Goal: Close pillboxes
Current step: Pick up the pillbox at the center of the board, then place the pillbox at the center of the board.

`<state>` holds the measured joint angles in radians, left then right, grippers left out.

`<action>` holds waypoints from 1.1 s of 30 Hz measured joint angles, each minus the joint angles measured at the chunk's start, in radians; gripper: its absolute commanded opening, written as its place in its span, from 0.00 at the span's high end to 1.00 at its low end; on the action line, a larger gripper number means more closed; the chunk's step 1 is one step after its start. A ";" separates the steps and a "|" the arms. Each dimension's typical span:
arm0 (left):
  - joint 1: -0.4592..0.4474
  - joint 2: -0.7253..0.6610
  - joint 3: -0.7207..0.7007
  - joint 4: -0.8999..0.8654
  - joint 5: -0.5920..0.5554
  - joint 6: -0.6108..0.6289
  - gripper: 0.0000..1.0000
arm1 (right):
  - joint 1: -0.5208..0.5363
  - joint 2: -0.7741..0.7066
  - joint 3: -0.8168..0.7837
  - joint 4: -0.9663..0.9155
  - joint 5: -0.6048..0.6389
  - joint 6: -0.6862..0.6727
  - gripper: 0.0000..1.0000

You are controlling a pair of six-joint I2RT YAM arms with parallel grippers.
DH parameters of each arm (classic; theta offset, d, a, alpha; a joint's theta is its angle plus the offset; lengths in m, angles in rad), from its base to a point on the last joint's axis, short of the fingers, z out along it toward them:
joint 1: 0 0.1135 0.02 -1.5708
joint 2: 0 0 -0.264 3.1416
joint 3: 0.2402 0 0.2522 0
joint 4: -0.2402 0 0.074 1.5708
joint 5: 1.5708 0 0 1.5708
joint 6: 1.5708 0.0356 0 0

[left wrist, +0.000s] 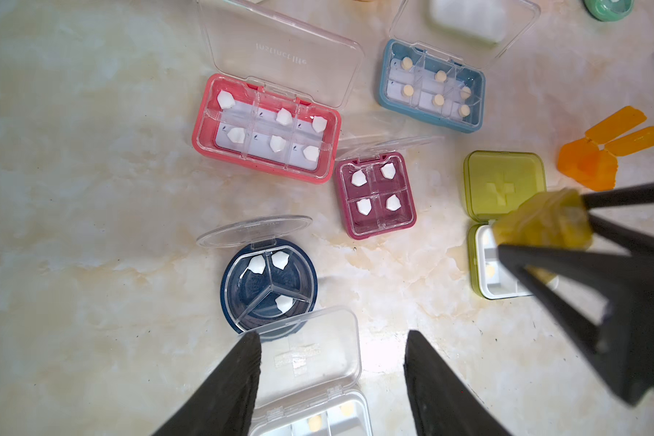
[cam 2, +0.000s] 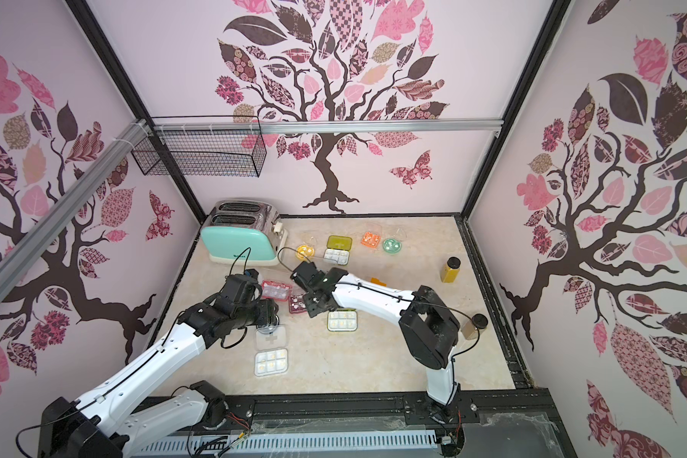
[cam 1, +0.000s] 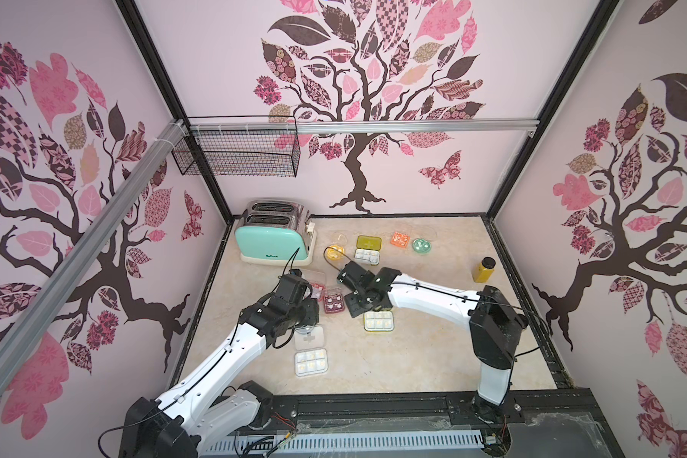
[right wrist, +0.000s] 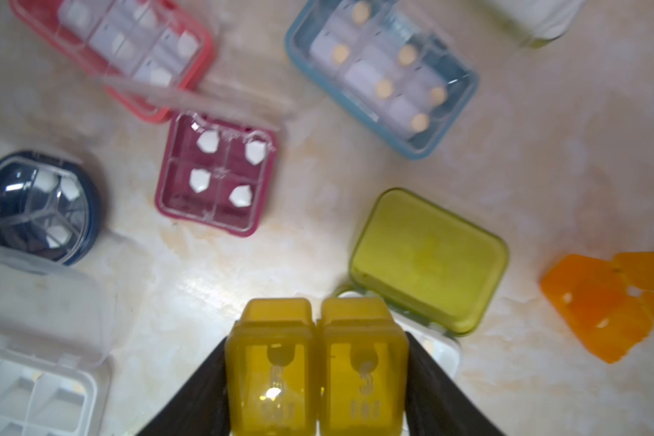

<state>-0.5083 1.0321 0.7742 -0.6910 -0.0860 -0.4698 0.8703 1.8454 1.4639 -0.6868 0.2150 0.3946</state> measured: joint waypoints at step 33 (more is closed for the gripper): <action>-0.145 0.171 -0.012 0.153 0.161 -0.058 0.37 | -0.795 0.043 -0.240 0.191 -0.078 -0.120 0.36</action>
<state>-0.6537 1.2026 0.7620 -0.5377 0.0750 -0.5274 0.0750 1.8881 1.2236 -0.4957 0.1368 0.2745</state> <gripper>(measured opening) 0.627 0.637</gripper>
